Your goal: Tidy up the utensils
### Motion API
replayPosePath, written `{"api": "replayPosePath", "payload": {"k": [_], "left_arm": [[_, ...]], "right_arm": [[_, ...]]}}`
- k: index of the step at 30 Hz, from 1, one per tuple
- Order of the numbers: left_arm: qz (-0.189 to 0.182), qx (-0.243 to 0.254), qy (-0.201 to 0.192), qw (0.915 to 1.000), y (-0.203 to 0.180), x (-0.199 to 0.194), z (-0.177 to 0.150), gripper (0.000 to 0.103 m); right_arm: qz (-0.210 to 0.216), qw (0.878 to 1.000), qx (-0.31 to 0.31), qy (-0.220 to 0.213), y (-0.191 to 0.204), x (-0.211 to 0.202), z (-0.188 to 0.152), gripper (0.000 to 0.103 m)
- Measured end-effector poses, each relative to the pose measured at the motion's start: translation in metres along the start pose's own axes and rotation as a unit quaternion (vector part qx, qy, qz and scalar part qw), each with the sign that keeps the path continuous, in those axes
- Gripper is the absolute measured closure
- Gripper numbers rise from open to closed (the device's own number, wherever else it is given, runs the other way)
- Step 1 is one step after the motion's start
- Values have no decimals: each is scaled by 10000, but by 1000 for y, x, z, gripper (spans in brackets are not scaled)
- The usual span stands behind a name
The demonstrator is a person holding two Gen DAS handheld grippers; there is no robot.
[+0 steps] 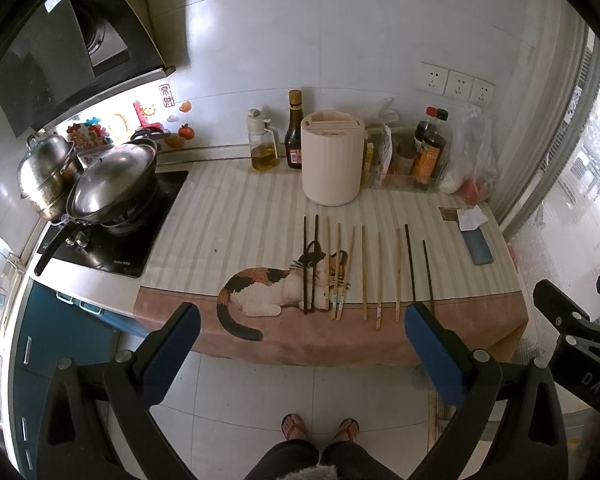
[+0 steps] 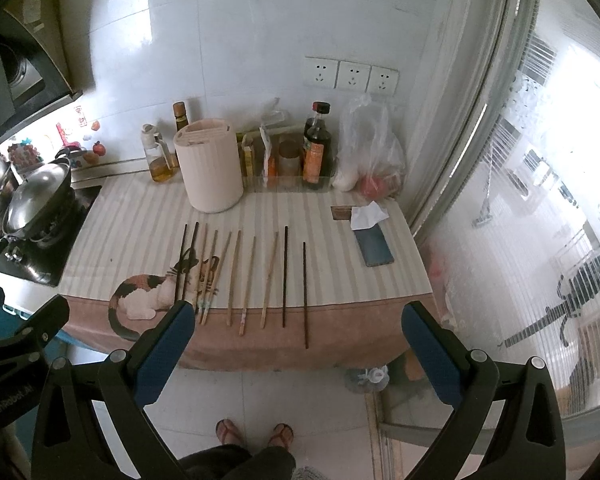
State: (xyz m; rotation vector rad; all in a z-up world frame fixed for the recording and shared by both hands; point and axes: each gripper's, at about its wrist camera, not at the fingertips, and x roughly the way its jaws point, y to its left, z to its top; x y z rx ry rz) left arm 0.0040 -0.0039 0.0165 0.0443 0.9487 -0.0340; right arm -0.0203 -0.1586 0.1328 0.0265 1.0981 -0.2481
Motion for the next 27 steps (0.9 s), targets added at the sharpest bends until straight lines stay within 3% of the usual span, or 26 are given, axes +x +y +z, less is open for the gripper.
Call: {"api": "replayPosePath", "payload": {"k": [27], "left_arm": [[-30, -13, -57, 10000, 4, -8, 5, 0]], "right_arm": [[-30, 10000, -7, -92, 2, -5, 3, 0]]}}
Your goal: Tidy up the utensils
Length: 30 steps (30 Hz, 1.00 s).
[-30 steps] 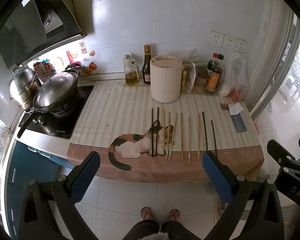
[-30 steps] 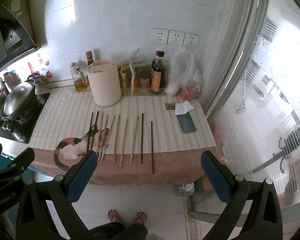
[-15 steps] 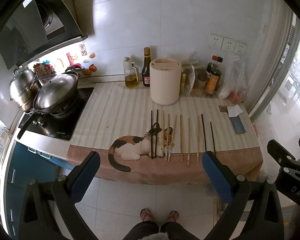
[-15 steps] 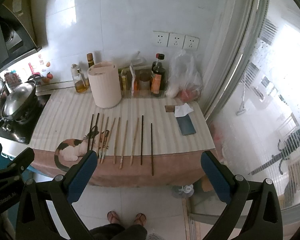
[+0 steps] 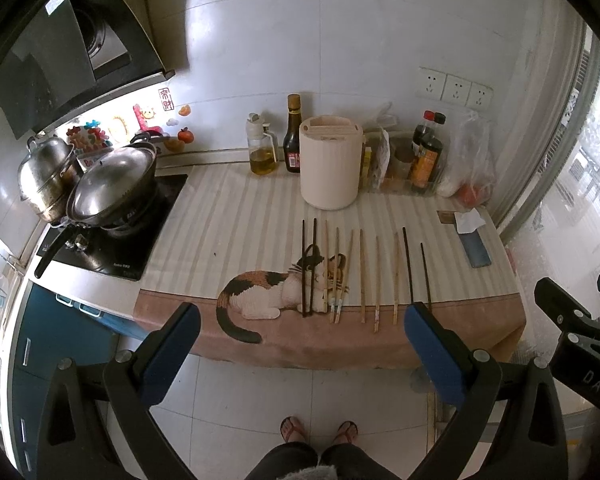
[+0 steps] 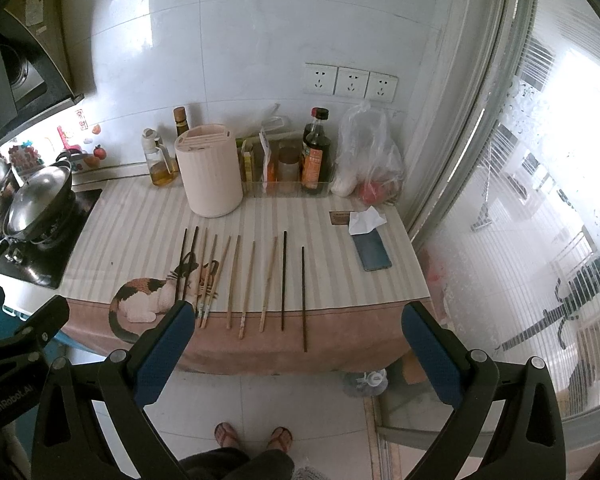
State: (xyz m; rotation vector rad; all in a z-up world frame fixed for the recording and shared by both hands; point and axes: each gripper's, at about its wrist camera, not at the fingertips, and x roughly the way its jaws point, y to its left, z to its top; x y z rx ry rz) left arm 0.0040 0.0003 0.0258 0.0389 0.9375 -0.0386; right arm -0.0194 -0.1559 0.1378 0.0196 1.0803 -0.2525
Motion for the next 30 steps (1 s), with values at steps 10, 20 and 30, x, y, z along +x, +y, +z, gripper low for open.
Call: {"api": "replayPosePath", "payload": {"k": [10, 20, 30], "left_arm": [[-10, 5, -17, 10000, -3, 1, 0, 0], [-72, 21, -26, 10000, -2, 6, 7, 0], [147, 204, -487, 9985, 9, 36, 27, 0]], "right_arm": [[0, 10000, 9, -1, 0, 0, 0, 0], [-25, 10000, 78, -14, -4, 2, 2, 0], [-104, 9990, 438, -64, 0, 15, 6, 0]]}}
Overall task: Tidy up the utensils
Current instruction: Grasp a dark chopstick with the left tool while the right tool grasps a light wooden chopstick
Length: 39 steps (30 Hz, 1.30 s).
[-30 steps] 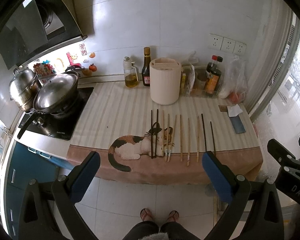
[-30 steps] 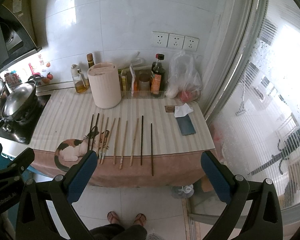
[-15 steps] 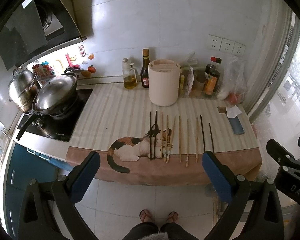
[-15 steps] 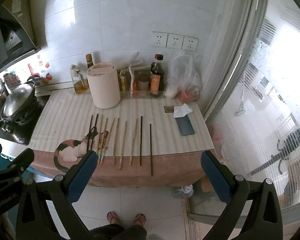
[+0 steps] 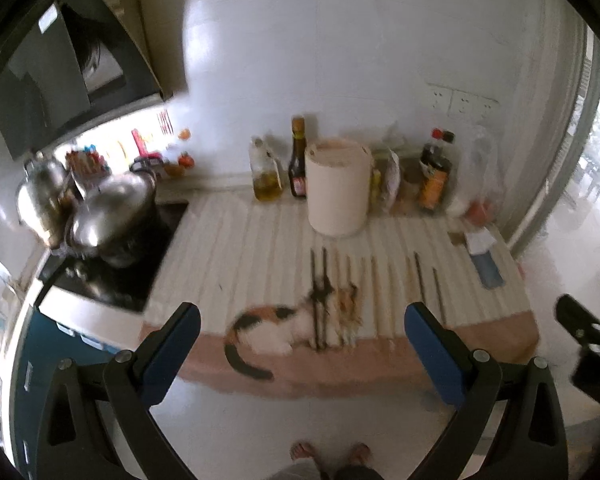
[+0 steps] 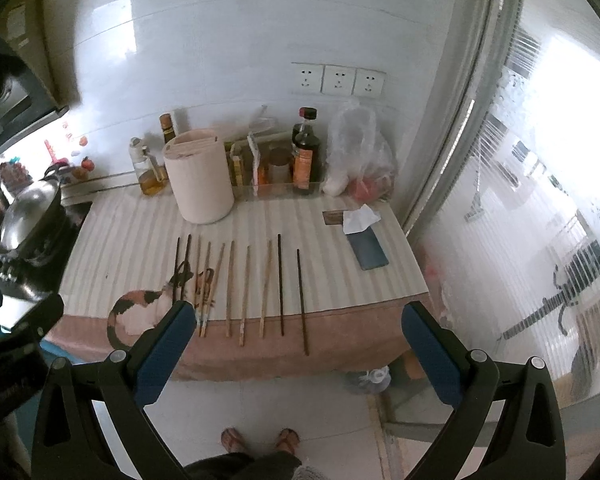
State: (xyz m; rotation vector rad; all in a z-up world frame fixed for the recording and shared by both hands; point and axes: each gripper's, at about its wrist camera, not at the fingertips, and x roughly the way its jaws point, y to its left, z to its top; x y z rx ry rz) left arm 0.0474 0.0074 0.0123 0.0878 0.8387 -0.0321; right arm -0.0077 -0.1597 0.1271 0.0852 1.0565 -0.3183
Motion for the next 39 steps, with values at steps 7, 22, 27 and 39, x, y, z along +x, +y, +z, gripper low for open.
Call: {"api": "replayPosePath", "payload": {"k": [7, 22, 27, 39], "left_arm": [[135, 77, -85, 9998, 20, 64, 13, 0], [584, -294, 1911, 9794, 38, 289, -15, 1], [501, -543, 2609, 9625, 33, 346, -27, 19], [266, -248, 3116, 9495, -13, 413, -37, 55]], "right_arm": [[109, 9993, 344, 108, 10, 61, 6, 0], [572, 9833, 366, 1688, 38, 285, 14, 43], [818, 9712, 312, 2216, 44, 351, 9, 59], [1027, 9488, 149, 2982, 50, 445, 22, 59]]}}
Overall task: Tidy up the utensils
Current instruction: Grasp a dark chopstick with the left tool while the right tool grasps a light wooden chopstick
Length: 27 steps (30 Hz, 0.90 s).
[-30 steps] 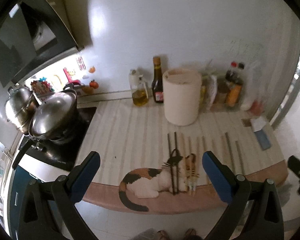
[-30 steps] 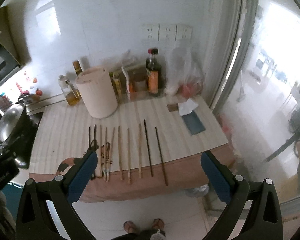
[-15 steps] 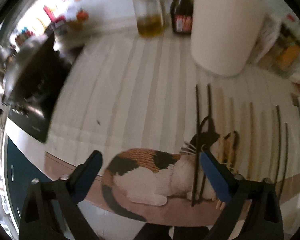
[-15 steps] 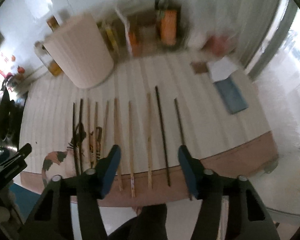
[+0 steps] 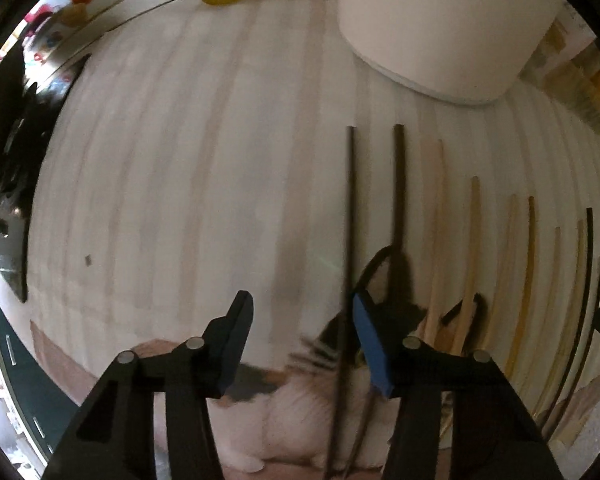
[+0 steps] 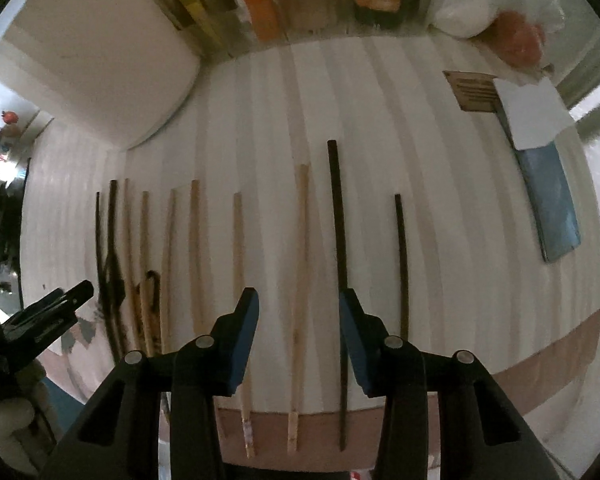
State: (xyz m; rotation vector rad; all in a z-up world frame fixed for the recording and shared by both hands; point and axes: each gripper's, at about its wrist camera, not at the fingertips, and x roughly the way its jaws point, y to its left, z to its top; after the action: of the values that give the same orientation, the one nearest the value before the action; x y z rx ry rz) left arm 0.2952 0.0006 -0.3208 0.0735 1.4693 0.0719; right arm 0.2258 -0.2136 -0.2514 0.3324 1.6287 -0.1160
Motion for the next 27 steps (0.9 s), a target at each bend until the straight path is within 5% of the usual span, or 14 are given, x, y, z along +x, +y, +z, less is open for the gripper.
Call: {"api": "replayPosePath", "payload": {"k": [4, 10, 18, 24, 27], "left_arm": [[99, 175, -142, 9997, -13, 0, 1, 58], [-112, 395, -231, 9989, -24, -9, -10, 96], [-94, 390, -152, 9991, 0, -15, -21, 98], [-173, 485, -127, 9986, 16, -21, -22, 98], [-180, 566, -152, 9981, 31, -21, -16, 98]], "right_arm": [[193, 9997, -99, 125, 9, 6, 10, 59], [205, 9990, -271, 292, 36, 28, 18, 59], [-271, 9983, -350, 384, 63, 53, 27, 63], [-708, 9957, -550, 252, 85, 60, 28, 95], [-635, 9960, -526, 356, 87, 62, 24, 96]]}}
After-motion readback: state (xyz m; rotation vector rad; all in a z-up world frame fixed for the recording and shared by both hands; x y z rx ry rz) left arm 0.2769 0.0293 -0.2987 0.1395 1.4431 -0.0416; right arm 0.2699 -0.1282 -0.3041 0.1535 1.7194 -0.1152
